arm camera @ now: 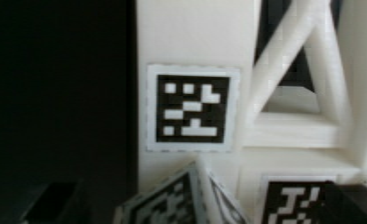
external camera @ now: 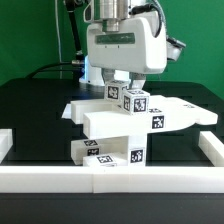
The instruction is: Assemble chair
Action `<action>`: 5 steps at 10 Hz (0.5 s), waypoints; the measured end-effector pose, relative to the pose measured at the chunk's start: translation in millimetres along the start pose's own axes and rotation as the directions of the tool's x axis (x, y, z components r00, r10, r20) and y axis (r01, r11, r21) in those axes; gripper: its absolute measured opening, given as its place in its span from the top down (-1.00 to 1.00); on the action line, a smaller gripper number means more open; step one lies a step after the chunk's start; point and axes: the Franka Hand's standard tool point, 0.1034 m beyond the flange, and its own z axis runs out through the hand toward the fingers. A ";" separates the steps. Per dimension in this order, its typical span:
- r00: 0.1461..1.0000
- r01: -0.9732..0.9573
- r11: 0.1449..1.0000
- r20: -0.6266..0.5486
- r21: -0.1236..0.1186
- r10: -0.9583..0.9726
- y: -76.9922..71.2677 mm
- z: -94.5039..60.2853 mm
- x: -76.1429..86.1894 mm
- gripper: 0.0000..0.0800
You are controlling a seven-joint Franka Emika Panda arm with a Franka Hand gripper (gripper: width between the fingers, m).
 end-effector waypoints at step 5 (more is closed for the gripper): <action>0.926 0.377 0.926 -0.010 -0.029 -0.377 1.2 -1.1 3.1 -0.62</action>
Offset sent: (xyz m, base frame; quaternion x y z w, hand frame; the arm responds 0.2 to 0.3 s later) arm 0.0008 0.0003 0.0054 -0.0069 0.0032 -0.1454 0.9893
